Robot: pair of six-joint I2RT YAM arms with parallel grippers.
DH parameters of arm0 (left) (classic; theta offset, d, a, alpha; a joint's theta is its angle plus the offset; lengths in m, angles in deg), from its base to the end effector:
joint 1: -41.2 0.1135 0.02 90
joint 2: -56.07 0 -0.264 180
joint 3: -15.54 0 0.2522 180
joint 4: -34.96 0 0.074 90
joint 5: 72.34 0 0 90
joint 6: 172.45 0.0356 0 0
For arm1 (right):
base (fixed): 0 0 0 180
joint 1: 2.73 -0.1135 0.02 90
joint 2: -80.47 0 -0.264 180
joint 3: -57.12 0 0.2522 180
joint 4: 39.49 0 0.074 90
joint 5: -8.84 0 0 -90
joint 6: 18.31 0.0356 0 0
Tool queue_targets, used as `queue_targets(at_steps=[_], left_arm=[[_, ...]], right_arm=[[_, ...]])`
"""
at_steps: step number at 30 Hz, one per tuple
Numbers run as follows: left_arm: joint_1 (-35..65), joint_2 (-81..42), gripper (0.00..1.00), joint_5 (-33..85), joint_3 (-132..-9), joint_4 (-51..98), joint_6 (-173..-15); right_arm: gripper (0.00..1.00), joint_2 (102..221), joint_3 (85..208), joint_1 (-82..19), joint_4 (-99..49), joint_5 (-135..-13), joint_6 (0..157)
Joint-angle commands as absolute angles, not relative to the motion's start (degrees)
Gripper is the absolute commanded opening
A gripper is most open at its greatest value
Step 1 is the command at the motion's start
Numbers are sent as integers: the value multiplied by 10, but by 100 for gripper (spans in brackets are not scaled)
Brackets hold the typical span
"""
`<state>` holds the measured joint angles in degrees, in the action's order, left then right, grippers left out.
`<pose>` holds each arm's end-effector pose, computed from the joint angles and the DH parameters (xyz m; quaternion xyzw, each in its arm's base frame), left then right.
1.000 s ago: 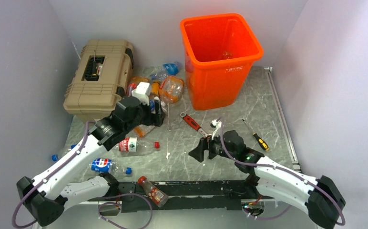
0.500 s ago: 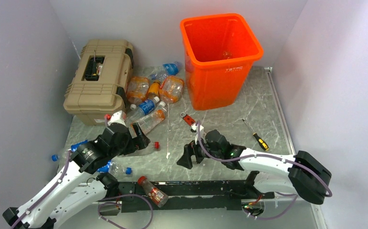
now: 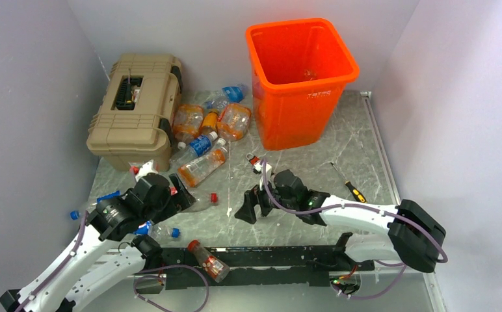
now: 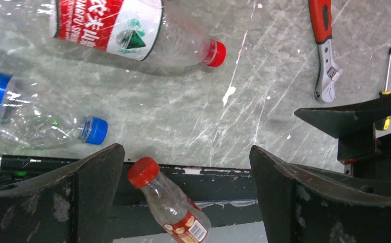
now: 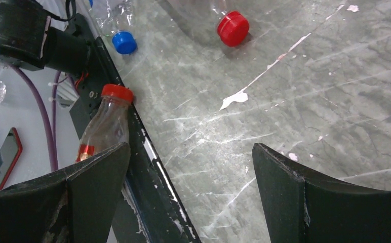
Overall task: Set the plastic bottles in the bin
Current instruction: Pick up the plastic bottle from the corner of the board.
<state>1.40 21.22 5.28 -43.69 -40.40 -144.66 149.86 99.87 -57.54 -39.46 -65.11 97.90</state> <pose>0.0829 -0.0591 0.2840 -0.2174 0.9122 -0.1941 0.2879 0.1356 0.2093 0.1990 -0.2792 0.7986 0.4280 0.3180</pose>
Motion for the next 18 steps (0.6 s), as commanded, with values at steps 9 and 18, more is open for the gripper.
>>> queue_targets(at_steps=[9,18], left_arm=[[13,273,99,15,-454,-413,-1435],[13,275,99,-58,-508,-401,-1325]], right_arm=[[95,1564,1107,-669,-336,-609,933],[94,1722,1287,-731,-137,-662,951]])
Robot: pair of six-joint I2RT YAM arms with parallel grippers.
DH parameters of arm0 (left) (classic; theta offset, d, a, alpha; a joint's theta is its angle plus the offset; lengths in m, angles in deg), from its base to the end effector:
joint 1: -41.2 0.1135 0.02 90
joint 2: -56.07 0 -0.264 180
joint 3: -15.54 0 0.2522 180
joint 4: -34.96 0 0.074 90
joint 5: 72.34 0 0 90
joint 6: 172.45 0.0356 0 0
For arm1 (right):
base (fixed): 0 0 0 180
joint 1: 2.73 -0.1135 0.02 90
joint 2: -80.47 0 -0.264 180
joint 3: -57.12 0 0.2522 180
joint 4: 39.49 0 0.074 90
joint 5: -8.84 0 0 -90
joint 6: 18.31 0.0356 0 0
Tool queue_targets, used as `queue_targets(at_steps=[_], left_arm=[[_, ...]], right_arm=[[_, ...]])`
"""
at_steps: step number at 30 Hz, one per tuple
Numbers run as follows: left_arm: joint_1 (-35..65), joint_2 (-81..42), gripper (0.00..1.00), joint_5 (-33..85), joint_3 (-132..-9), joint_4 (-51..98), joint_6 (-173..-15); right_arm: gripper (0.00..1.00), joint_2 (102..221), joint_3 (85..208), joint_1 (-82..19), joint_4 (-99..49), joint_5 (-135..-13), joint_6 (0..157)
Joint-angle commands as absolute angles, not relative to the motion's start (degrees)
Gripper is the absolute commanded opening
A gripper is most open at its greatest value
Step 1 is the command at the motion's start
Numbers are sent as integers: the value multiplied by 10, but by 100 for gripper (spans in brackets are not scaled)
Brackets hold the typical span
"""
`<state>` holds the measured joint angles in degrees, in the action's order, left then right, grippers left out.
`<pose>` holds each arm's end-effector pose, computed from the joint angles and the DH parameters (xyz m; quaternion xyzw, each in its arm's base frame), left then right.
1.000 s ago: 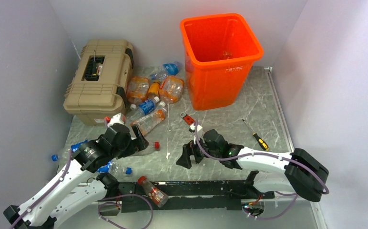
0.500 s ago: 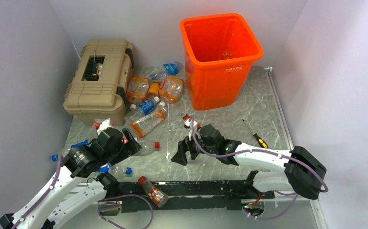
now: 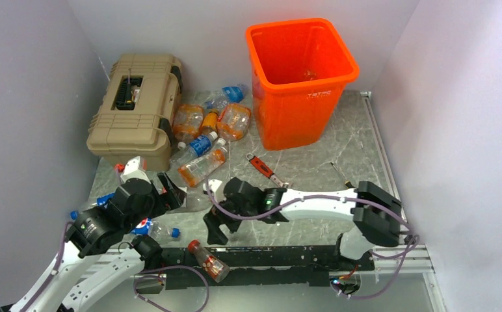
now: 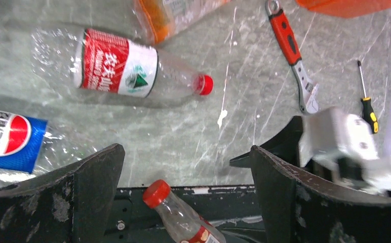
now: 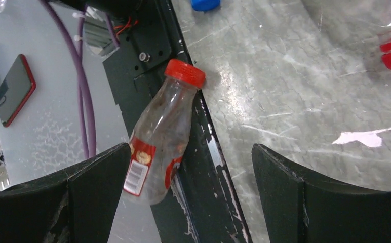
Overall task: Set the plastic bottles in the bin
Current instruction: Pick up the plastic bottle from the corner of the board.
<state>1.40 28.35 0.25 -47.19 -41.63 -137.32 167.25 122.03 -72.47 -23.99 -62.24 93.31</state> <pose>0.0634 -0.0389 0.3093 -0.1797 0.8856 -0.2045 0.3762 0.1016 0.3087 0.2178 -0.4270 0.7777 0.4158 0.2001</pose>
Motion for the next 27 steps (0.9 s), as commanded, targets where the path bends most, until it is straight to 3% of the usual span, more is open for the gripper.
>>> queue_targets(at_steps=[1,9,27], left_arm=[[13,272,99,-64,-508,-405,-1325],[13,309,99,-74,-460,-367,-1330],[12,338,99,-75,-446,-361,-1338]], right_arm=[[93,1737,1297,-732,-124,-660,965],[92,1782,1366,-782,-20,-696,987],[94,1822,1442,-853,47,-758,1022]])
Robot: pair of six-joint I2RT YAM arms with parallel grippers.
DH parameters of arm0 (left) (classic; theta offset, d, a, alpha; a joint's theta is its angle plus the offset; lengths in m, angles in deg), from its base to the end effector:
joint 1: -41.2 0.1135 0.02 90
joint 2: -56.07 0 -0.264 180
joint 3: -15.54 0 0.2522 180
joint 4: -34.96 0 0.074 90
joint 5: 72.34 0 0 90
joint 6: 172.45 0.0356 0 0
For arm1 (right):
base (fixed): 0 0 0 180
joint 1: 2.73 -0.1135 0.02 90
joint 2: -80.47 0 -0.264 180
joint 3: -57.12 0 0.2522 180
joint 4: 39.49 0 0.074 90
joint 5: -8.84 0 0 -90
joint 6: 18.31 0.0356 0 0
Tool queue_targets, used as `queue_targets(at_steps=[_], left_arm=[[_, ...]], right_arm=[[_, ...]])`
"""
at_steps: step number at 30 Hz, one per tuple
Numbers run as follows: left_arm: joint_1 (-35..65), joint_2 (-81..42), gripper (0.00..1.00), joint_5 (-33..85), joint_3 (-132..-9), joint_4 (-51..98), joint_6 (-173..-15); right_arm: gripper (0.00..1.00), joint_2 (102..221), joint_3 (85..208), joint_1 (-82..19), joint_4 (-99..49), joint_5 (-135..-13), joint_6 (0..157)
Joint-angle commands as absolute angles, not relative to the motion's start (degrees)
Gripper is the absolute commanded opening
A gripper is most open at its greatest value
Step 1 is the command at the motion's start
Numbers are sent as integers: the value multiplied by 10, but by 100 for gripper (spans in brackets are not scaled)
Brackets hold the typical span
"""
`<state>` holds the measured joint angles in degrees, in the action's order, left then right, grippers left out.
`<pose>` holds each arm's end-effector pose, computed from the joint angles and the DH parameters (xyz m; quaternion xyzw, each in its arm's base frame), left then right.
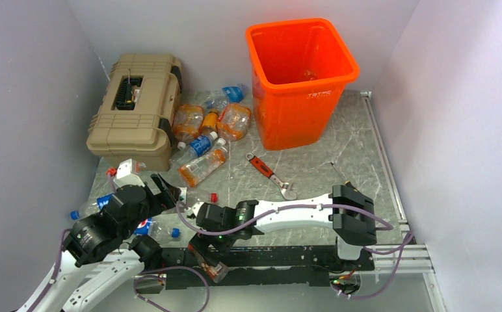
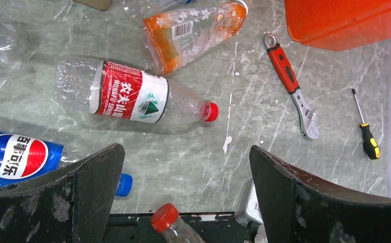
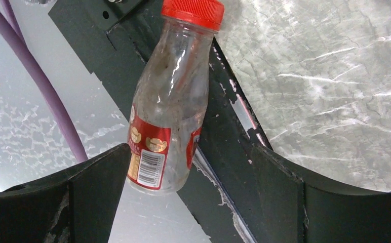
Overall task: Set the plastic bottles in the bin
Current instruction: Pick up the plastic bottle from the corner of the board.
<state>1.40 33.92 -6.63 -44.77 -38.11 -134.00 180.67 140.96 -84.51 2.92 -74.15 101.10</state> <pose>0.0563 -0.0278 0.3079 -0.1855 0.8523 -0.1931 0.4493 0.0479 0.3623 0.2088 -0.4390 0.8554 0.2549 0.1032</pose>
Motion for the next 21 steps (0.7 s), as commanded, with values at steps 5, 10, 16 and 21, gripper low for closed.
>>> queue_targets(at_steps=[5,10,16,21], left_arm=[[11,340,100,-72,-444,-359,-1338],[11,341,99,-70,-442,-357,-1337],[9,344,99,-69,-441,-355,-1336],[9,342,99,-70,-443,-350,-1329]], right_arm=[[93,1859,1452,-860,48,-730,1015],[90,1887,1466,-861,58,-716,1006],[76,1888,1431,-861,49,-724,1005],[54,1832,1383,-860,21,-779,1012]])
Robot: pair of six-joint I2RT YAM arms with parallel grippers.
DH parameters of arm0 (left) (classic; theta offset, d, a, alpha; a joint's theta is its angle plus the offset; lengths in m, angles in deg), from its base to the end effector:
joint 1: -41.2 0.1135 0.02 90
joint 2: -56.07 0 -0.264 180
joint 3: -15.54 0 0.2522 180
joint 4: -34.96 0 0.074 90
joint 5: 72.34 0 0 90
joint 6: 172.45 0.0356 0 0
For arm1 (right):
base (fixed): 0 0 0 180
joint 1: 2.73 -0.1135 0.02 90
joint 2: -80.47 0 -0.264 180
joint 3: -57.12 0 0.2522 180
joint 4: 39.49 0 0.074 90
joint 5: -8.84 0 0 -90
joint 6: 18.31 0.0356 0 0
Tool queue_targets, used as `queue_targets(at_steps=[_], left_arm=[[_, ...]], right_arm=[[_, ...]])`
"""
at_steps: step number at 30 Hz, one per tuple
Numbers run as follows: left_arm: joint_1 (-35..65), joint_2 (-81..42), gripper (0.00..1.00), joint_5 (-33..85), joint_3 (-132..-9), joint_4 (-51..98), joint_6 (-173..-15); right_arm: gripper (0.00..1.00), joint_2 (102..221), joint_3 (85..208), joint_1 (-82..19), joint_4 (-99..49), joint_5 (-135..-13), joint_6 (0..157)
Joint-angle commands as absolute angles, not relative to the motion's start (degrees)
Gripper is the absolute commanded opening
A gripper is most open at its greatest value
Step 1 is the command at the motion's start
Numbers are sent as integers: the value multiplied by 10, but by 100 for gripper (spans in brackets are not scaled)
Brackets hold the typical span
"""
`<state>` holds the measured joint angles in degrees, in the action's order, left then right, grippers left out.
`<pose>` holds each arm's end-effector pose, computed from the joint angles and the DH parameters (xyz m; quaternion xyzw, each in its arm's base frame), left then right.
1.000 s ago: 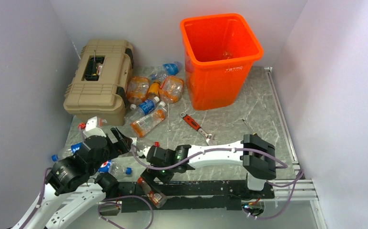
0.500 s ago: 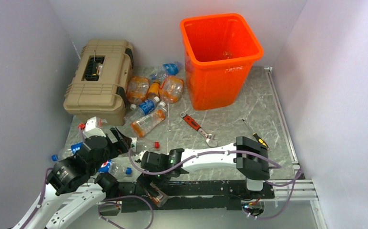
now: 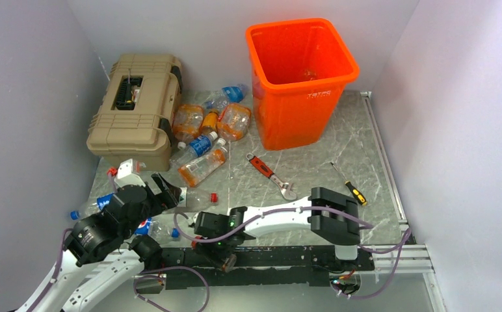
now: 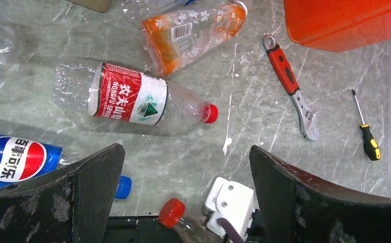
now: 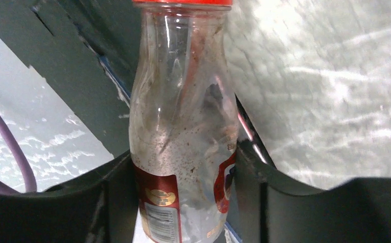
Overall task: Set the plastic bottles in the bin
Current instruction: Pick up the plastic bottle from the corner of the board.
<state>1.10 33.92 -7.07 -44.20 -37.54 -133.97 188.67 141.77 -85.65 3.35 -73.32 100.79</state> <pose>0.0574 -0.0289 0.3060 -0.1847 0.8519 -0.1916 0.4510 0.0417 0.3751 0.1634 -0.4545 0.8645 0.2066 0.0586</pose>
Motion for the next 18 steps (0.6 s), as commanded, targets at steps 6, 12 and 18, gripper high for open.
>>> queue_targets(at_steps=[6,12,18], left_arm=[[9,312,98,-23,-469,-253,-1236],[9,218,97,45,-527,-24,-1072],[10,-14,100,165,-699,-25,-949]], right_arm=[[44,1708,1324,-845,6,-931,992],[43,1525,1247,-806,-104,-1071,920],[44,1333,1109,-747,-326,-1089,850]])
